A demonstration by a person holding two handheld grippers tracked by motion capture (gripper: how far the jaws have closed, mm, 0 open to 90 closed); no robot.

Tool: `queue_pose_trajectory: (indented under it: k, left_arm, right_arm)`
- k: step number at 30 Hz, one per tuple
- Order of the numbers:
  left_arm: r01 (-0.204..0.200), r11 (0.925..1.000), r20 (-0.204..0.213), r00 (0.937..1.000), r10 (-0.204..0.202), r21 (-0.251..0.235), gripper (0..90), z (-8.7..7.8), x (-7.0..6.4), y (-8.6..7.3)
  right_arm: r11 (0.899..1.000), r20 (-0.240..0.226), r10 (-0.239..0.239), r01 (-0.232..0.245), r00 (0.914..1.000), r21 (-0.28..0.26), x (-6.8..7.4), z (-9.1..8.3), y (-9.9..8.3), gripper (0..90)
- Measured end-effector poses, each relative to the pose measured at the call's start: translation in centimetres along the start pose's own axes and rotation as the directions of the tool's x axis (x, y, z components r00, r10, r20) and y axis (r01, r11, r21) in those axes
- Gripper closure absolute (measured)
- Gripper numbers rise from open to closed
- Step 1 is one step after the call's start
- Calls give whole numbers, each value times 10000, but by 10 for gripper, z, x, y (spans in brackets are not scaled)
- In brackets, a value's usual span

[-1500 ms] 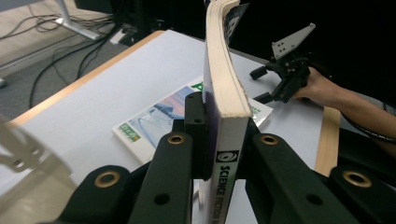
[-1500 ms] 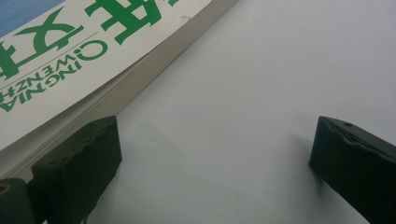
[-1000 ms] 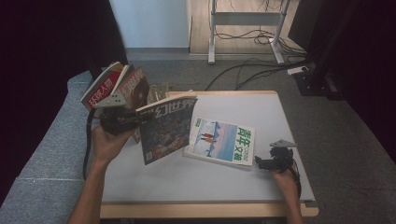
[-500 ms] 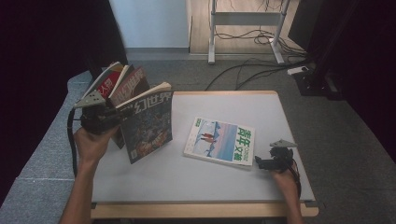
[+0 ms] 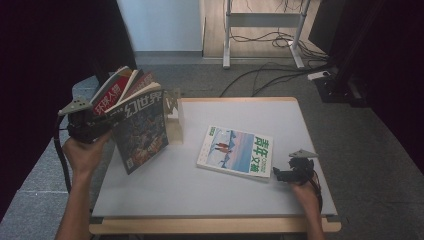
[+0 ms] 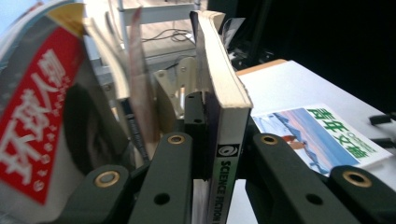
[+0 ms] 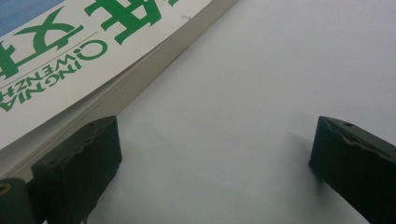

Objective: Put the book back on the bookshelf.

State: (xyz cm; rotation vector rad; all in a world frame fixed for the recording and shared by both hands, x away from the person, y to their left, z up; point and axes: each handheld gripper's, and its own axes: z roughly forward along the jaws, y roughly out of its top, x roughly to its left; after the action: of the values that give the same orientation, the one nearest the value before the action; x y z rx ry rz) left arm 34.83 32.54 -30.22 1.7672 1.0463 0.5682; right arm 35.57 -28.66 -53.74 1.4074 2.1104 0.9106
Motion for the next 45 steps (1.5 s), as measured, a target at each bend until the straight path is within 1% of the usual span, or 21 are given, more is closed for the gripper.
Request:
queue_pose_trajectory:
  k: [2, 3, 4, 9, 12, 15, 17, 20, 21, 24, 31, 35, 37, 39, 40, 42, 43, 44, 45]
  left_arm:
    - [124, 9999, -167, 9998, -124, -5, 827, 0, 3, -1]
    - [124, 9999, -167, 9998, -124, -5, 827, 0, 3, -1]
    - [225, 9997, -366, 9991, -225, -2, 827, 1, 6, -1]
    - [436, 9990, -721, 9964, -438, -39, 827, 6, 10, -1]
    - [479, 9988, -842, 9953, -482, -61, 827, 7, 11, -2]
    - [556, 9984, -1115, 9922, -555, -25, 827, 12, 14, -2]
    - [584, 9983, -1127, 9919, -583, -19, 827, 14, 14, -2]
    - [617, 9981, -1173, 9912, -617, -37, 827, 23, 15, -2]
    - [617, 9981, -1173, 9912, -617, -37, 827, 23, 15, -2]
    - [550, 9985, -1236, 9908, -552, -52, 827, 33, 13, 1]
    - [492, 9985, -1333, 9897, -522, -257, 826, 50, 10, 6]
    - [459, 9981, -1391, 9890, -512, -411, 826, 60, 8, 4]
    - [490, 9967, -1371, 9889, -574, -640, 826, 61, 8, 2]
    - [483, 9967, -1349, 9892, -567, -649, 825, 61, 8, 1]
    - [452, 9972, -1303, 9901, -526, -598, 825, 58, 10, -2]
    - [556, 9975, -1050, 9927, -599, -430, 823, 55, 13, -3]
    - [556, 9975, -1050, 9927, -599, -430, 822, 55, 13, -3]
    - [540, 9984, -996, 9935, -553, -157, 820, 51, 15, -5]
    - [611, 9981, -916, 9939, -607, 18, 819, 50, 16, -5]
  right_arm:
    - [10000, 0, 0, 0, 10000, -1, 0, 0, 0, 16]
    - [10000, 0, 0, 0, 10000, -1, 0, 0, 0, 16]
    - [10000, -2, 3, -3, 10000, 2, 0, 0, 0, 16]
    - [10000, 6, 6, -6, 10000, -13, 0, 0, 0, 15]
    - [10000, 6, 4, -4, 10000, -15, 0, 0, 0, 16]
    - [10000, 4, 6, -6, 10000, -11, 0, 0, 0, 16]
    - [10000, 6, 6, -6, 10000, -13, 0, 0, 0, 16]
    - [10000, 3, 6, -6, 10000, -13, 0, 0, 0, 16]
    - [10000, 3, 6, -6, 10000, -13, 0, 0, 0, 16]
    - [10000, 3, -6, 6, 10000, 11, 0, 0, 0, 16]
    - [10000, -7, 19, -19, 10000, 16, 0, 0, 0, 16]
    - [10000, -8, -1, 1, 10000, 4, 0, 0, 0, 16]
    - [10000, -14, -5, 5, 10000, -2, 0, 0, 0, 18]
    - [10000, -24, 24, -24, 10000, 2, 0, 0, 0, 17]
    - [10000, -28, 28, -28, 10000, 6, 0, 0, 0, 18]
    - [10000, -26, 24, -24, 10000, 7, 0, 0, 0, 18]
    - [10000, -16, 2, -2, 10000, 0, 0, 0, 0, 17]
    - [10000, -9, 14, -14, 10000, -23, 0, 0, 0, 17]
    - [10000, -7, 14, -14, 10000, -22, 0, 0, 0, 17]
